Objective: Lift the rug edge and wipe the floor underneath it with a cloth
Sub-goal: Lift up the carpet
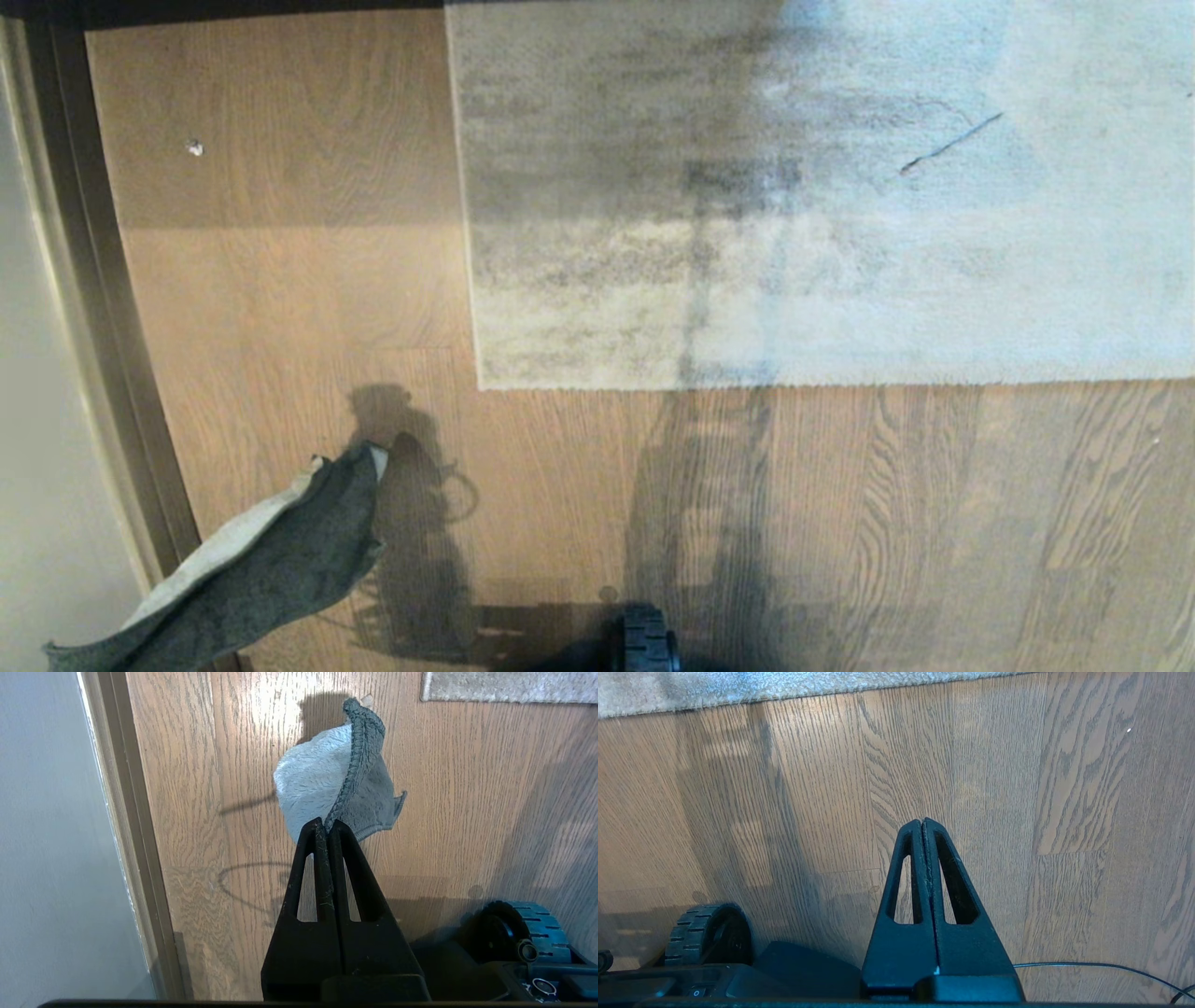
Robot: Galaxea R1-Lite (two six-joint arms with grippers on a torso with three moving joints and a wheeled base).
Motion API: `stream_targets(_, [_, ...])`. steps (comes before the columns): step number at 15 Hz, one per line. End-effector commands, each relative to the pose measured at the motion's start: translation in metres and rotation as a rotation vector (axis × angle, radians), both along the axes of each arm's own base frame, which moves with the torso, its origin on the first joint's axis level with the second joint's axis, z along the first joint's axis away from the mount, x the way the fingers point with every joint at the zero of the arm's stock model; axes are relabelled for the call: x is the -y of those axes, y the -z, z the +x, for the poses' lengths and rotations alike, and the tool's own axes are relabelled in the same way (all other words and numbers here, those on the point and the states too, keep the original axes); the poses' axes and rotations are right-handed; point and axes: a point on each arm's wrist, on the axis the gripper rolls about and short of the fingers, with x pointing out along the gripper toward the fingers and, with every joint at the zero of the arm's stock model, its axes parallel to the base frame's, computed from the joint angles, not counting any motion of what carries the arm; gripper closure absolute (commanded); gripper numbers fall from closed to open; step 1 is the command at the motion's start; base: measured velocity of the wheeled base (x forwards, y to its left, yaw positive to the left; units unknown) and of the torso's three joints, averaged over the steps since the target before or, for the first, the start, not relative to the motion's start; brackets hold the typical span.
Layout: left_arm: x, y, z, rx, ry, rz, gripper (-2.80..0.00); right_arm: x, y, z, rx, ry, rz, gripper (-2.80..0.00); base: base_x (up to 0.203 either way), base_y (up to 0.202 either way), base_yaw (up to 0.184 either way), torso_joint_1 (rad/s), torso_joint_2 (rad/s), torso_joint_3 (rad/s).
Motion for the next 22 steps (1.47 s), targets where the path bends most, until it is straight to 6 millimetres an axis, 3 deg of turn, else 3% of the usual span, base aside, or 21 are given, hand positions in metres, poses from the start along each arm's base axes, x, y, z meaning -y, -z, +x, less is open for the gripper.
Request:
stream_targets(1, [0.000,0.000,0.000,0.001,-0.001,0.000,0.00,0.000,0.000,0.000,0.001,0.000,0.001,0.00,0.000,0.000,0.000,0.000,0.00,0.000])
stream_targets(15, [0.000,0.000,0.000,0.001,-0.001,0.000,0.00,0.000,0.000,0.000,0.004,-0.001,-0.031,0.00,0.000,0.000,0.000,0.000,0.00,0.000])
stream_targets(22, [0.000,0.000,0.000,0.001,-0.001,0.000,0.00,-0.004,-0.025,-0.007,0.095,-0.180,-0.082,0.00,0.000,0.000,0.000,0.000,0.00,0.000])
